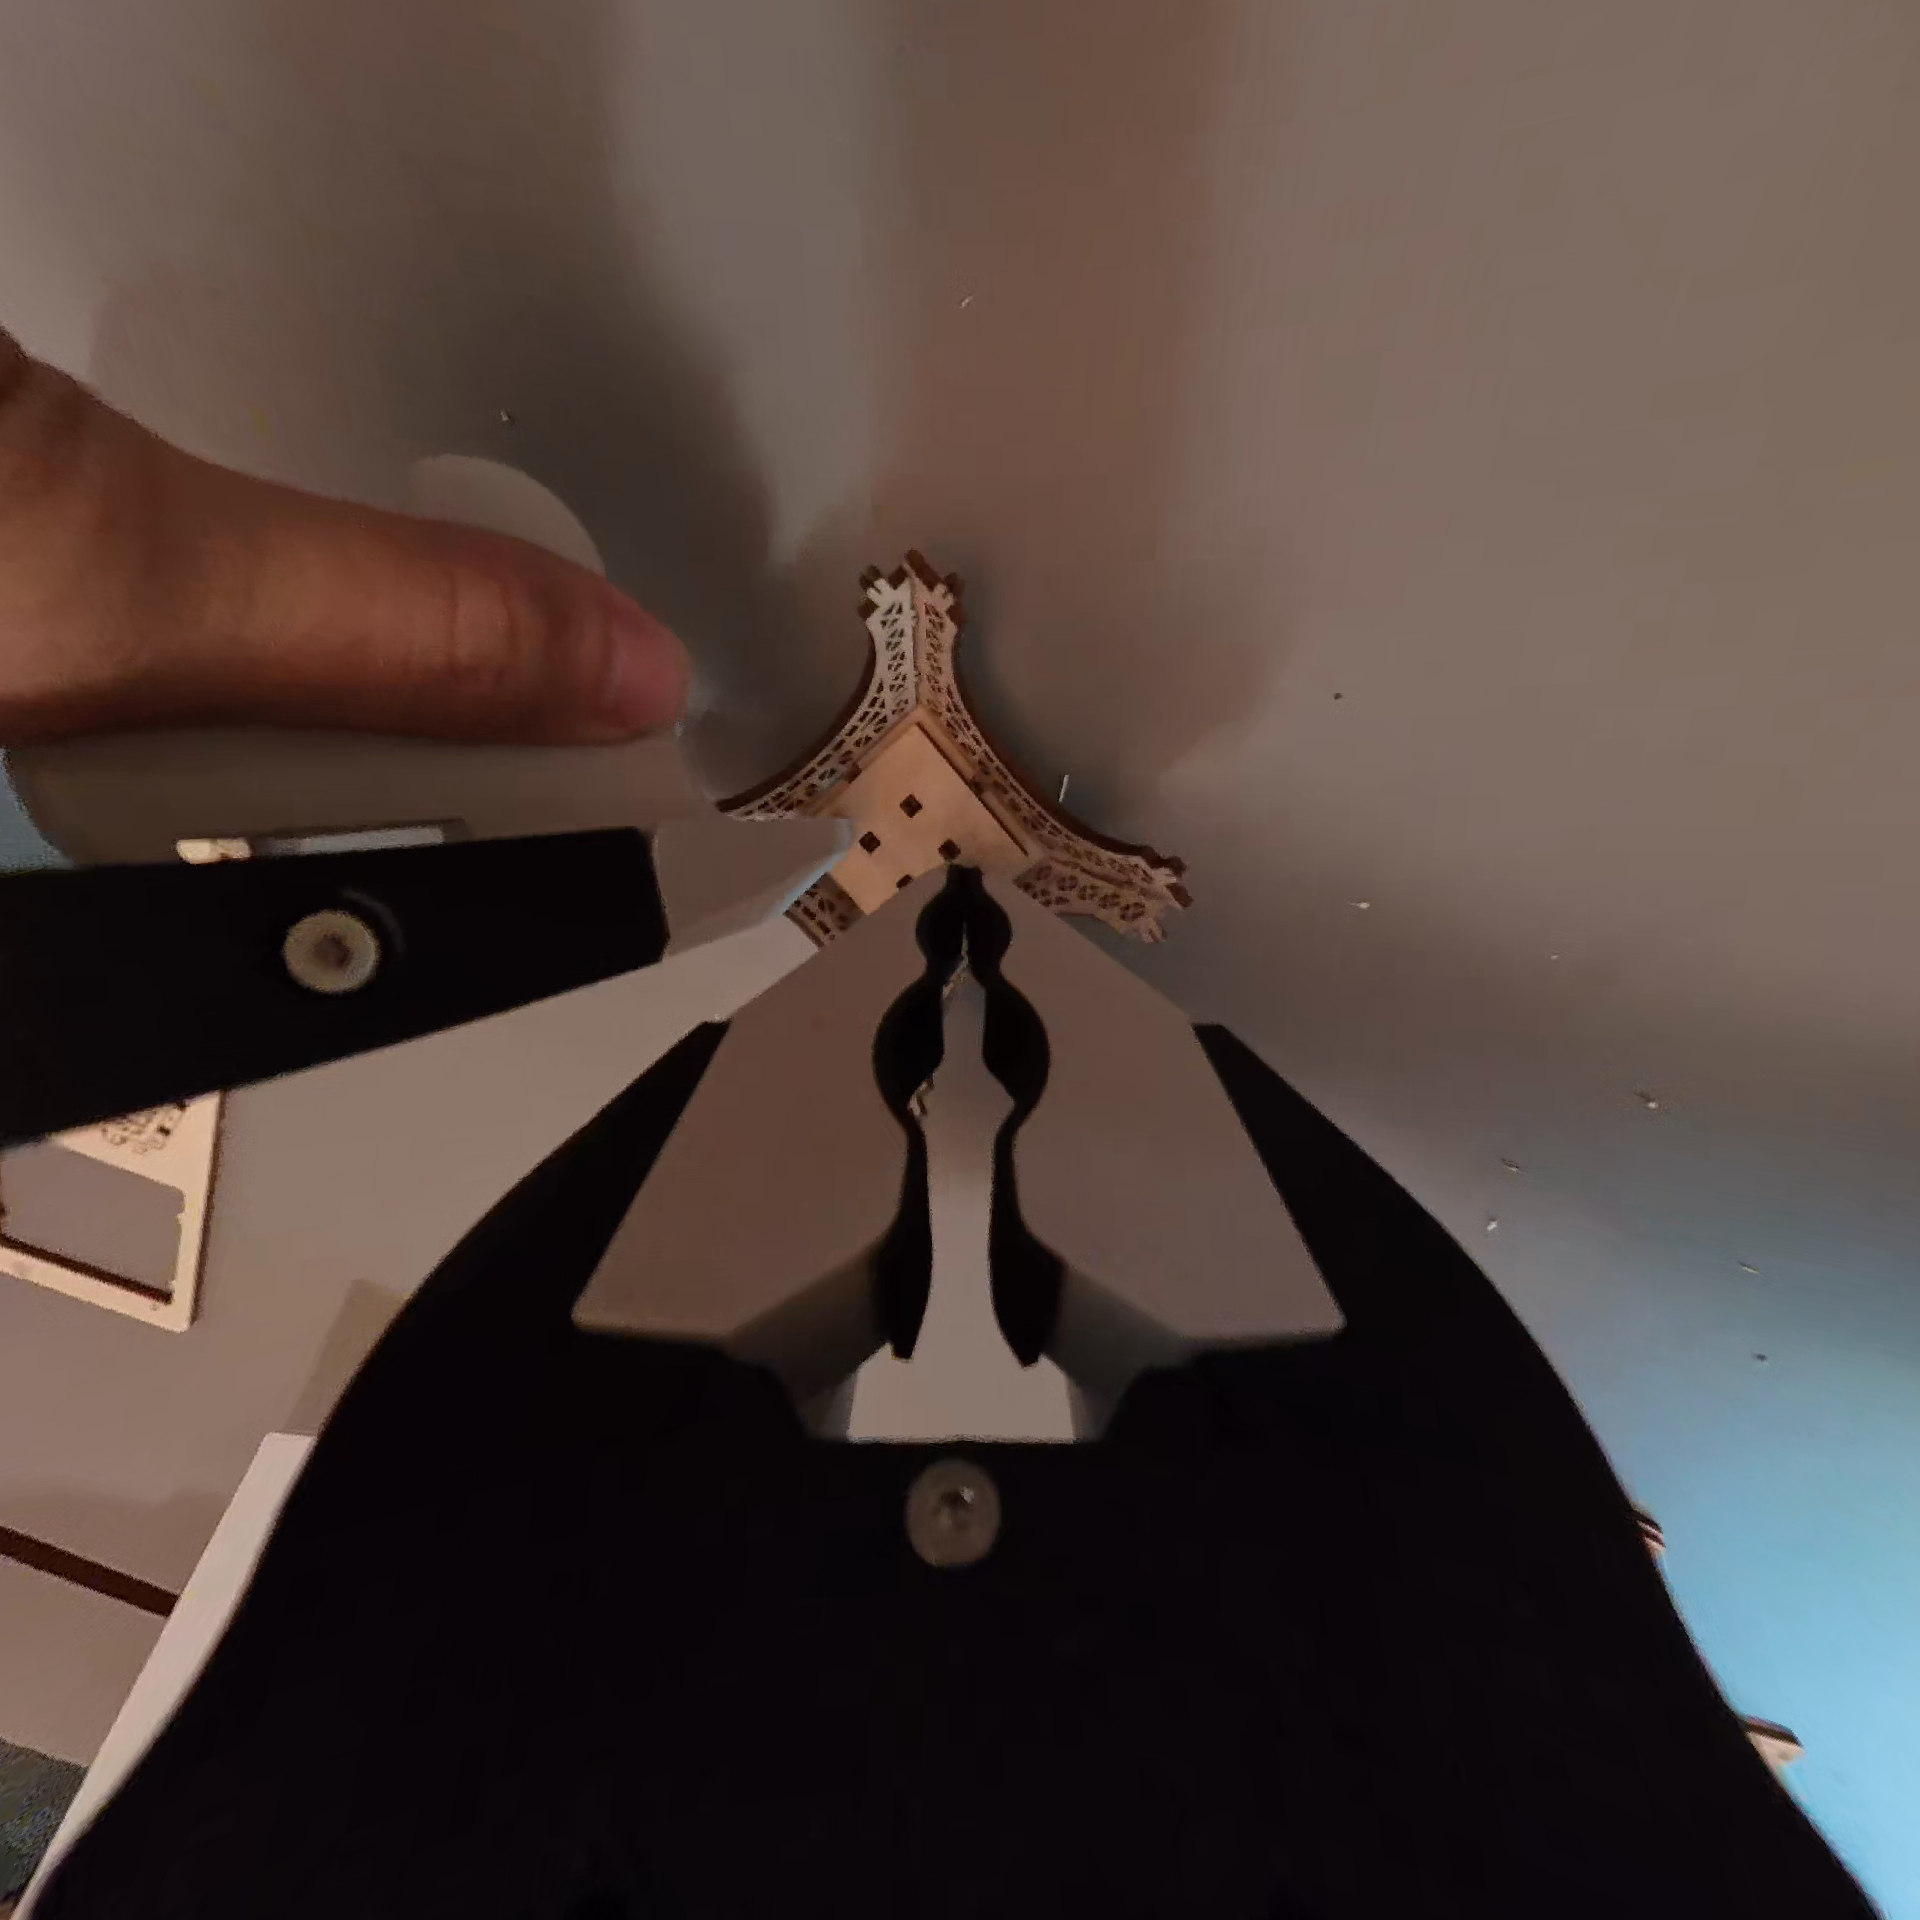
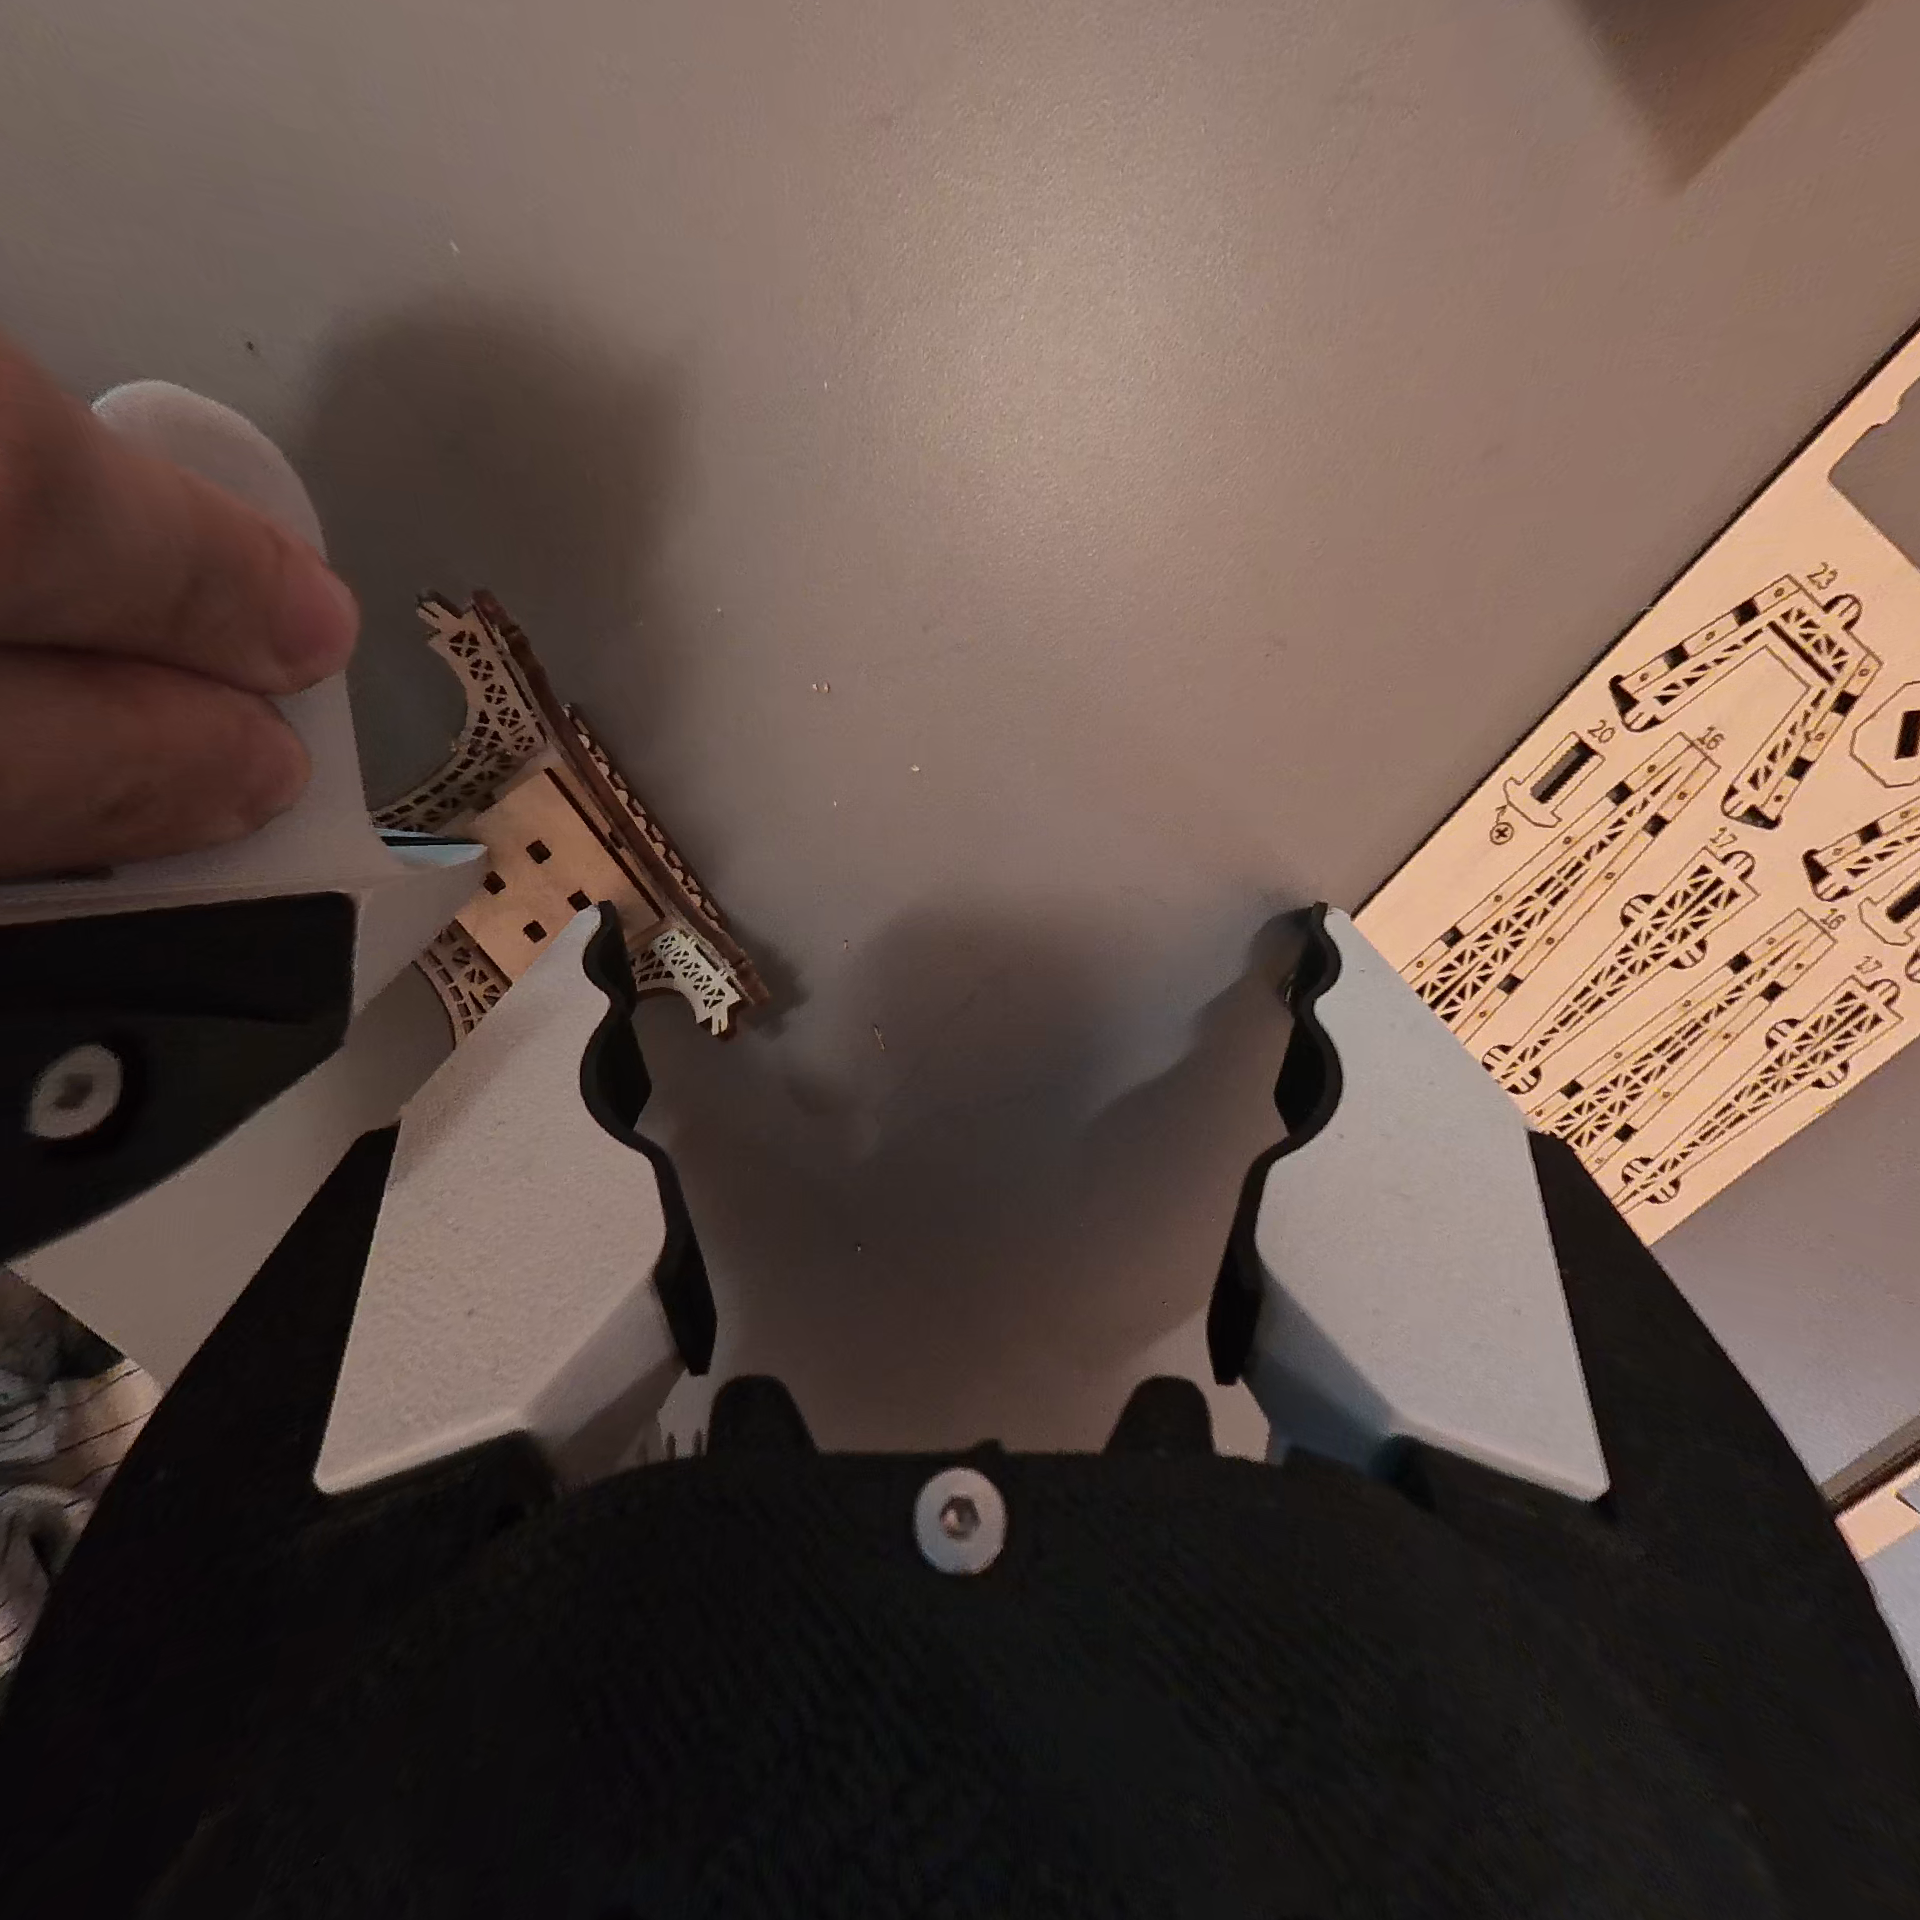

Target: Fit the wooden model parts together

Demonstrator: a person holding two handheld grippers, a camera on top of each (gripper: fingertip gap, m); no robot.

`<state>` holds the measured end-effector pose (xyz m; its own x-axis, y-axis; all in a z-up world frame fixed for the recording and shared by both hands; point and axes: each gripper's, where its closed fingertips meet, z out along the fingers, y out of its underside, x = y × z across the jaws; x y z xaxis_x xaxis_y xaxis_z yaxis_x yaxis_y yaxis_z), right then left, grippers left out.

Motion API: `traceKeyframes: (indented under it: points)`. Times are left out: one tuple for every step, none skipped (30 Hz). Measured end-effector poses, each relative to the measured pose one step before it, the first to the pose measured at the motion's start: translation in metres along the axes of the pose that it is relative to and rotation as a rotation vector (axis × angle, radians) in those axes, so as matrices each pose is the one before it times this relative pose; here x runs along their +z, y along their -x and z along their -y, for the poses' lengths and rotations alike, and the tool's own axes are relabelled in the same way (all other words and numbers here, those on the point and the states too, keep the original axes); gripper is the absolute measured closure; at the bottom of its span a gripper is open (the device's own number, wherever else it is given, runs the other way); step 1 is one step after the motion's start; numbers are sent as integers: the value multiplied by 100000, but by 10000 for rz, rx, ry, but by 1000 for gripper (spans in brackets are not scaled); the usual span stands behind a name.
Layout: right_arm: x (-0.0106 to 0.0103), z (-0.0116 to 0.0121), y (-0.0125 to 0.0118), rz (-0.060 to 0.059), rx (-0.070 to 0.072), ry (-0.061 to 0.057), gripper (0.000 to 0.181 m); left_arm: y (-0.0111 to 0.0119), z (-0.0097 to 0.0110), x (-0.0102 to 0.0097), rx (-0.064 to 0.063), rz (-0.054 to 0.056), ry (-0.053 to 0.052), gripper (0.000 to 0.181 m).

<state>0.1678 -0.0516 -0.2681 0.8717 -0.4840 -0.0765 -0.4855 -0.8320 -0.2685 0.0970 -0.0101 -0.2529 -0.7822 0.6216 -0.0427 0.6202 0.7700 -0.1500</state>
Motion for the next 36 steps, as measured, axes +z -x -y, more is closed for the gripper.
traceKeyframes:
  points:
    - [4, -5, -1, 0, -1, 17, 57, -10, -2, 14, -81, -112, 88, 181]
    - [2, -12, -4, -1, 3, 16, 57, -31, 1, 7, 1, -49, 107, 181]
    - [-2, 1, 6, 0, -5, 11, 57, -71, -20, 18, 84, 29, 162, 181]
    - [2, -4, -11, 0, -4, 20, 57, -55, -6, 22, 140, 97, 230, 181]
    - [2, -1, 7, 0, -4, 26, 57, -31, -17, 12, 34, 79, 270, 181]
    - [11, -3, 1, 0, 0, 29, 57, -5, -1, 17, -57, 14, 229, 181]
    - [1, -6, -5, 0, 5, 21, 57, -5, 10, 14, -46, -6, 151, 181]
    - [-2, 0, 7, 0, 4, 6, 57, -3, 3, 1, 2, -11, 89, 181]
    - [1, -2, -2, 0, 4, -5, 57, 0, 12, 11, -58, -54, 51, 181]
    - [-3, 0, 2, 0, -3, -23, 57, 1, 4, -1, -39, -66, 37, 181]
    - [1, 1, 0, -1, -9, -33, 57, -4, 13, -5, 40, -29, 22, 181]
    - [-3, 12, -12, -1, -1, -48, 57, -3, 10, 8, 13, -11, 18, 181]
    - [-2, -5, 3, 2, -9, -29, 57, 17, 11, -2, 28, -4, 18, 181]
    - [0, 6, -11, -5, 8, -30, 57, 2, 12, -3, 50, -27, -38, 181]
    - [0, 7, -8, 0, 2, -30, 57, 5, 12, -1, 25, -25, -12, 181]
    - [0, 17, 2, 2, -18, -52, 57, -4, -2, 3, 12, 0, 82, 181]
    - [0, 1, 20, 6, -30, -100, 57, 3, 7, 0, 14, 9, 126, 181]
    - [-3, 23, -11, -4, 23, -123, 57, 16, 31, 9, 45, -16, 29, 181]
    - [-5, 25, 9, -5, 73, -126, 57, 11, 34, 0, -10, -23, -26, 181]
    - [-10, 14, 7, -1, 20, -122, 57, -6, 17, 4, -44, -24, -18, 181]
    - [-7, 11, 0, 1, -7, -95, 57, 19, 23, 7, -72, -35, -49, 181]
    - [-4, 7, -4, 0, 2, -24, 57, 4, 28, 2, -123, -6, -58, 181]
    - [3, -3, 3, 1, -5, 36, 57, 1, 5, -2, 23, 79, -14, 181]
    - [-2, -6, -2, 2, -17, 53, 57, -20, 10, -5, -49, 72, -40, 181]
    - [-1, -15, 2, 0, 4, 76, 57, 4, 18, 7, -45, 71, -13, 181]
    - [6, -5, 5, -1, 4, 60, 57, -6, 22, 1, -155, 39, -42, 181]
    - [4, 3, 10, 0, 6, 32, 57, -15, -8, -1, -5, 100, 6, 181]
    - [-3, -8, -1, -1, 6, 0, 57, -17, 3, -9, -44, 92, -55, 181]
    - [-6, 2, -2, 0, -2, -14, 57, -7, 2, 5, 17, 56, -47, 181]
    - [1, 1, -2, 0, 4, -6, 57, 14, 7, -1, -99, -101, -128, 181]
    - [-5, 15, -2, 0, 8, -5, 57, 19, 1, -7, -106, -152, -152, 181]
    - [0, -1, -4, -2, 24, -7, 57, -5, -13, -10, -2, -89, -42, 181]
    - [-7, -8, 2, -1, 14, -28, 57, -19, -36, -12, 131, 40, 117, 181]
    - [-9, 1, -3, 0, 13, -53, 57, -27, -52, -9, 186, 119, 232, 181]
    - [-14, 0, -7, 0, 5, -37, 57, -7, -57, -12, 242, 89, 224, 181]
    - [-3, -5, -1, 1, -9, 9, 57, -9, -52, -26, 167, -45, 74, 181]
